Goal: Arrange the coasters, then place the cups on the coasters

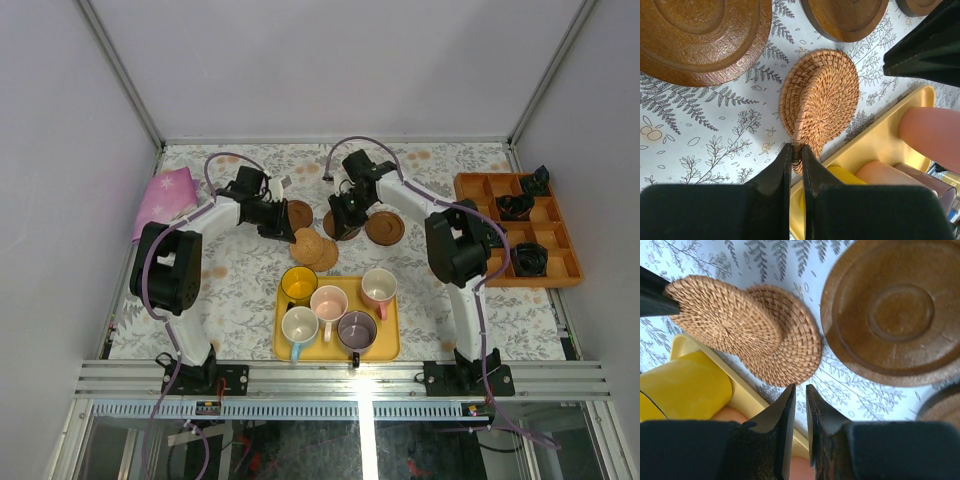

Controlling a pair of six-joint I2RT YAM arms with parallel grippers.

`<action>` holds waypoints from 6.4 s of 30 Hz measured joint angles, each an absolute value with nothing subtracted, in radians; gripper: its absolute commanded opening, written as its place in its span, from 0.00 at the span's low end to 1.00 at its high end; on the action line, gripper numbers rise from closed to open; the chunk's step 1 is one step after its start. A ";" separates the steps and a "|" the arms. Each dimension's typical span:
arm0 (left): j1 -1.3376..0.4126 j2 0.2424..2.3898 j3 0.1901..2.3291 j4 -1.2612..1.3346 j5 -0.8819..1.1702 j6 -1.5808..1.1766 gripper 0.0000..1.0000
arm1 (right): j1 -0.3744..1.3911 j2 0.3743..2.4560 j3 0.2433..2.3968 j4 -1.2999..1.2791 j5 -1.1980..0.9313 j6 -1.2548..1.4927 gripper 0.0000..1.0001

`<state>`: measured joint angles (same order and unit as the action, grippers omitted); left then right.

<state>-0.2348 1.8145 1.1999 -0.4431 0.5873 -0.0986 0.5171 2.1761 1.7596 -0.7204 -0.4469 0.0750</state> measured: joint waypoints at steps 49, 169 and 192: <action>-0.160 1.740 1.153 -0.539 0.442 -0.158 0.00 | 0.569 2.114 1.551 -0.785 -0.218 0.179 0.11; -0.019 2.152 1.585 -0.451 0.402 -0.473 0.22 | 0.102 2.290 1.928 -0.798 0.086 0.354 0.10; -0.177 2.021 1.462 -0.470 0.548 -0.324 0.38 | 0.305 2.010 1.567 -0.771 0.112 0.326 0.36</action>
<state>-0.1768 2.0209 1.4624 -0.4702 0.5476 -0.3237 0.3046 2.0102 1.5669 -0.7708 0.1116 0.3256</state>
